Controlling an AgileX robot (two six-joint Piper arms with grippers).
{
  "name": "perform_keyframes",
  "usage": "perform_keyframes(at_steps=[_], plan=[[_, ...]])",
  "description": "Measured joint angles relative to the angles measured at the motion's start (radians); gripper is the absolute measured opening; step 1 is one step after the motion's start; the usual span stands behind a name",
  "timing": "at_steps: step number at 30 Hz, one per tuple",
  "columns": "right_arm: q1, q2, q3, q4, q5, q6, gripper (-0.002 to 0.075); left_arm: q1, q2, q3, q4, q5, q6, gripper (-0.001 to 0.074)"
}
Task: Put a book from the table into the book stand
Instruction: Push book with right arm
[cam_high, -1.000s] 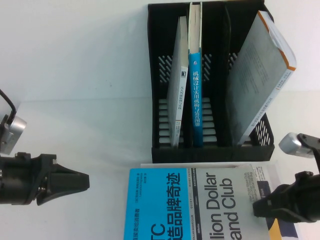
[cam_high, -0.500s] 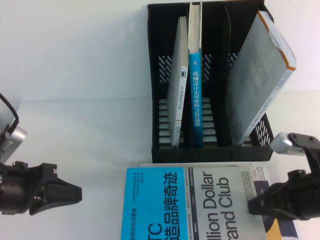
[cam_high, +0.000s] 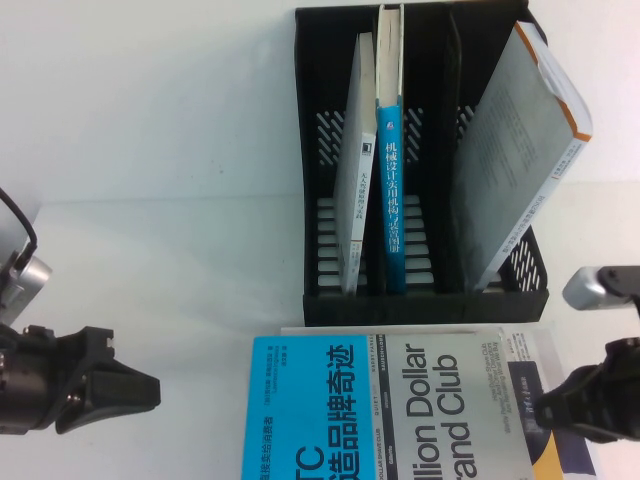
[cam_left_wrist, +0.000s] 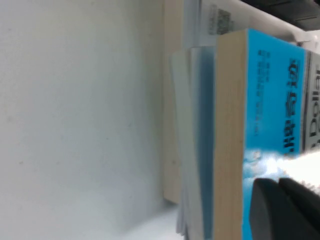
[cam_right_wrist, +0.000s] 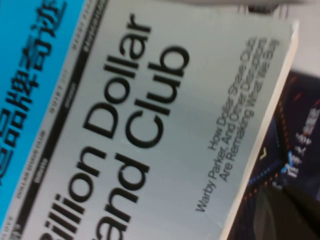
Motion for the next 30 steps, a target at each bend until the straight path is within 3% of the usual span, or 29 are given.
perform_keyframes(at_steps=[4, 12, 21, 25, 30], plan=[[0.000, 0.067, 0.002, 0.065, 0.013, -0.034, -0.0003, 0.000, 0.000, 0.000, 0.055, -0.014, -0.019, -0.0004], [0.000, 0.190, -0.002, 0.345, 0.096, -0.264, -0.0003, 0.000, 0.010, 0.000, 0.116, -0.062, -0.054, -0.0004], [-0.002, 0.217, -0.004, 0.403, 0.120, -0.304, -0.0003, 0.000, 0.106, 0.000, 0.109, -0.076, -0.056, 0.0009], [-0.002, 0.217, -0.004, 0.403, 0.122, -0.305, -0.0003, 0.000, 0.157, 0.000, 0.069, -0.076, -0.054, 0.0109], [-0.002, 0.219, -0.004, 0.403, 0.122, -0.306, -0.0003, 0.000, 0.171, 0.000, 0.015, -0.072, -0.025, 0.0330]])
